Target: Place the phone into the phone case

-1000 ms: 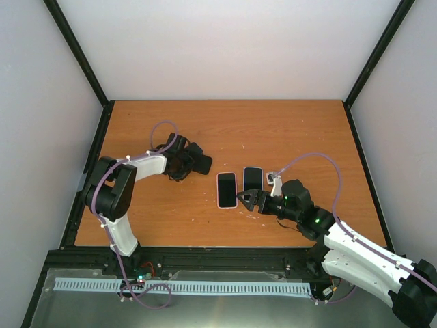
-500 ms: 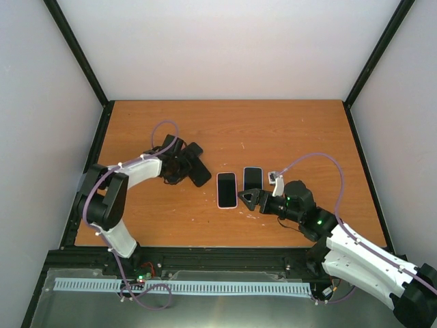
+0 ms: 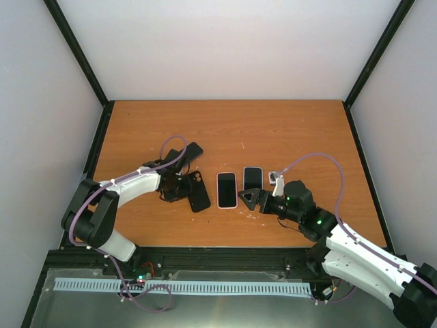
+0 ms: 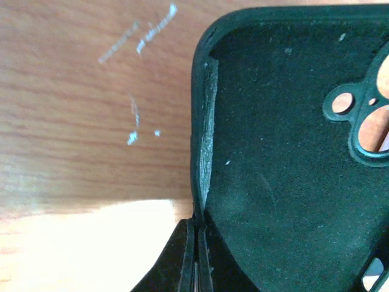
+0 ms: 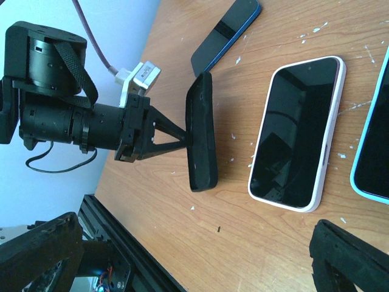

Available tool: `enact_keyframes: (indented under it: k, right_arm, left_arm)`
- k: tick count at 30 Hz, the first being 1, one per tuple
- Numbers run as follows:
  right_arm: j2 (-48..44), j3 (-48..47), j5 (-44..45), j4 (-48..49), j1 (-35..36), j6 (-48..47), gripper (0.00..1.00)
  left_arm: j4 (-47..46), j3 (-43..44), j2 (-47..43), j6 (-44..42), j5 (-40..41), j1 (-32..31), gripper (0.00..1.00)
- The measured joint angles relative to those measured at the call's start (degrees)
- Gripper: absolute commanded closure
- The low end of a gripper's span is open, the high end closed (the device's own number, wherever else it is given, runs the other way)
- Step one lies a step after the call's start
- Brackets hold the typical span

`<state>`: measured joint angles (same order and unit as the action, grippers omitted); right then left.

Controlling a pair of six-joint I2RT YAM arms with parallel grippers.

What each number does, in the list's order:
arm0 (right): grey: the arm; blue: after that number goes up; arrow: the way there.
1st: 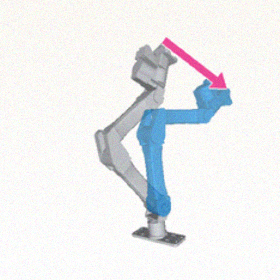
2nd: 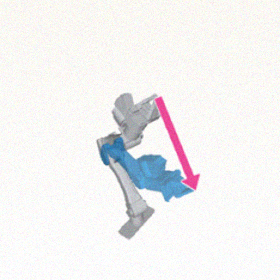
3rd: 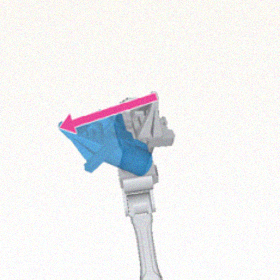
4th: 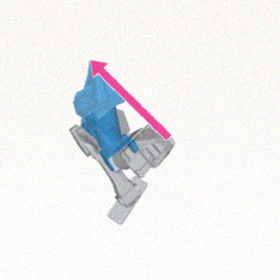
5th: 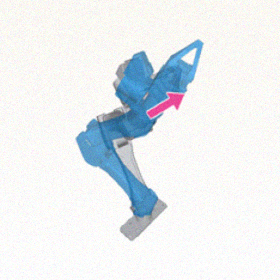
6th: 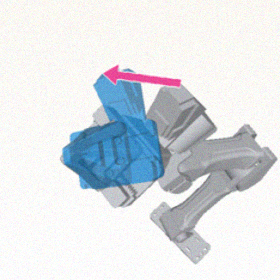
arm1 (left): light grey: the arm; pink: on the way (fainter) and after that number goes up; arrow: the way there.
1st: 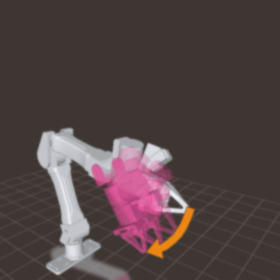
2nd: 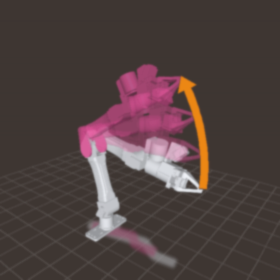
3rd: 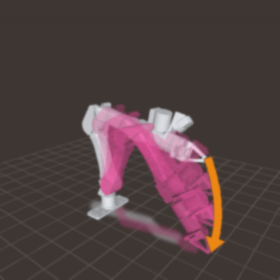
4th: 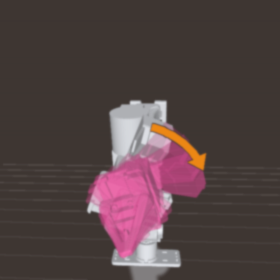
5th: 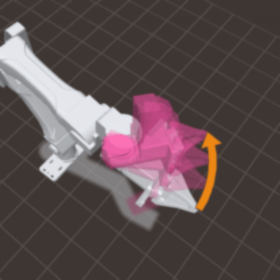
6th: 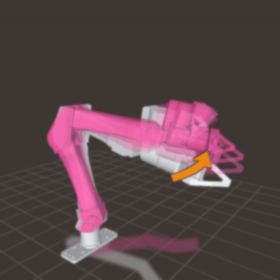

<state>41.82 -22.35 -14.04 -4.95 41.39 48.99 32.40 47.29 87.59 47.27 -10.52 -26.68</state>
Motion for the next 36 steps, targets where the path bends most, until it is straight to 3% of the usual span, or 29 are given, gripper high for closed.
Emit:
enact_keyframes:
  k: [12, 14, 23, 26, 36]
  right_arm:
    - [-1.4, 1.0, 1.0, -0.1, 0.0, 0.3, 0.00]
    - [-1.5, 1.0, 1.3, -0.1, 0.0, 0.3, 0.00]
    - [-1.6, 1.1, 1.6, -0.2, 0.0, 0.3, 0.00]
    - [-1.9, 1.1, 1.7, -0.2, 0.0, 0.3, 0.00]
    - [-2.9, 1.1, 1.9, -1.3, 0.0, 0.1, 0.00]
  left_arm:
    - [1.8, 0.0, 2.8, -0.5, 1.3, -3.7, 0.89]
    - [2.0, 0.2, 3.0, -0.8, 1.3, -3.8, 0.81]
    - [4.0, 2.4, 3.0, -2.5, 1.9, -4.0, 0.28]
    - [4.9, 5.1, 3.0, -3.2, 2.7, -4.0, 0.02]
    - [4.4, 17.3, 4.2, -9.0, 5.0, -1.4, 0.00]
